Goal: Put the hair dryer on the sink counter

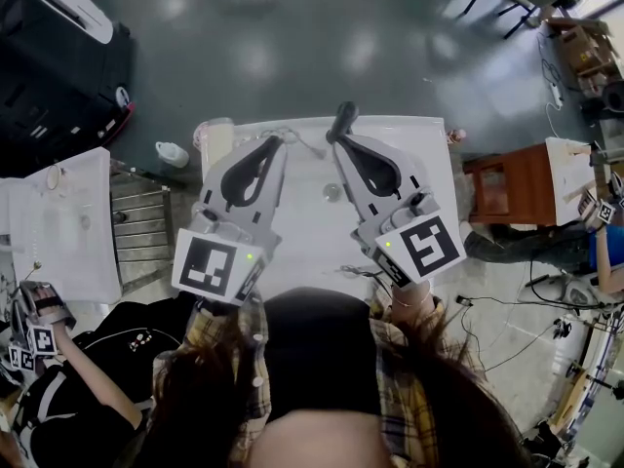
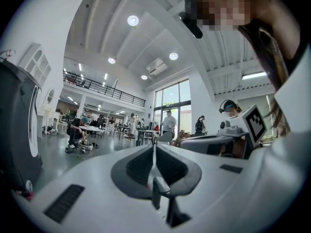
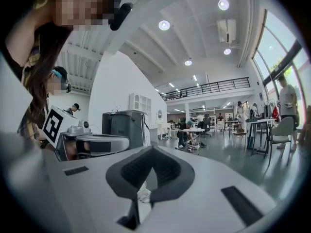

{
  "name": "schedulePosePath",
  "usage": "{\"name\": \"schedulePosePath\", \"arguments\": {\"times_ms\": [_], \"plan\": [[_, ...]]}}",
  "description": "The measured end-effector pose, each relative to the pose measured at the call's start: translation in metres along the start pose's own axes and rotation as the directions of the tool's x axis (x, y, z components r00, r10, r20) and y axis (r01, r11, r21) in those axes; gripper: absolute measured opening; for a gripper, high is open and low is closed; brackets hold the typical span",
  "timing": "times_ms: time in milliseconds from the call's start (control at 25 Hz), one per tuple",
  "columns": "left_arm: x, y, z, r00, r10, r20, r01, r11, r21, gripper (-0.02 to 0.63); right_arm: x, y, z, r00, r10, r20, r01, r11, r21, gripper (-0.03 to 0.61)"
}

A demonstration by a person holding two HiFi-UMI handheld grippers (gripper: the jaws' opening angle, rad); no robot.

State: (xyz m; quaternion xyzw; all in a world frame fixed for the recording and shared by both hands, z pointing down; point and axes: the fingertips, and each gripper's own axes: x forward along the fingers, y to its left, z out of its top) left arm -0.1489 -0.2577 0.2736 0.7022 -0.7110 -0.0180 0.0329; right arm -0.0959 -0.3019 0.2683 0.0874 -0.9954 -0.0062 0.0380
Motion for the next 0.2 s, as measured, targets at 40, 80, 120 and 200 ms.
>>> {"name": "schedulePosePath", "arguments": {"times_ms": [40, 80, 120, 200], "plan": [[-0.0001, 0.0002, -0.0007, 1.0, 0.0, 0.0, 0.0, 1.0, -0.001, 0.031, 0.0, 0.0001, -0.0007, 1.0, 0.0, -0.001, 0.0, 1.0, 0.0, 0.014], [-0.0004, 0.0002, -0.0014, 1.0, 0.001, 0.0, -0.001, 1.0, -0.002, 0.031, -0.0004, 0.0003, -0.0016, 1.0, 0.0, -0.004, 0.0, 1.0, 0.0, 0.014], [-0.0009, 0.0, -0.0021, 1.0, 0.001, 0.0, -0.001, 1.0, -0.003, 0.031, -0.001, 0.0008, -0.003, 1.0, 0.0, -0.008, 0.0, 1.0, 0.0, 0.014], [-0.0021, -0.0007, -0.0036, 1.0, 0.003, 0.0, -0.003, 1.0, -0.005, 0.031, -0.0027, 0.0018, -0.0063, 1.0, 0.001, -0.02, -0.001, 1.0, 0.002, 0.014]]}}
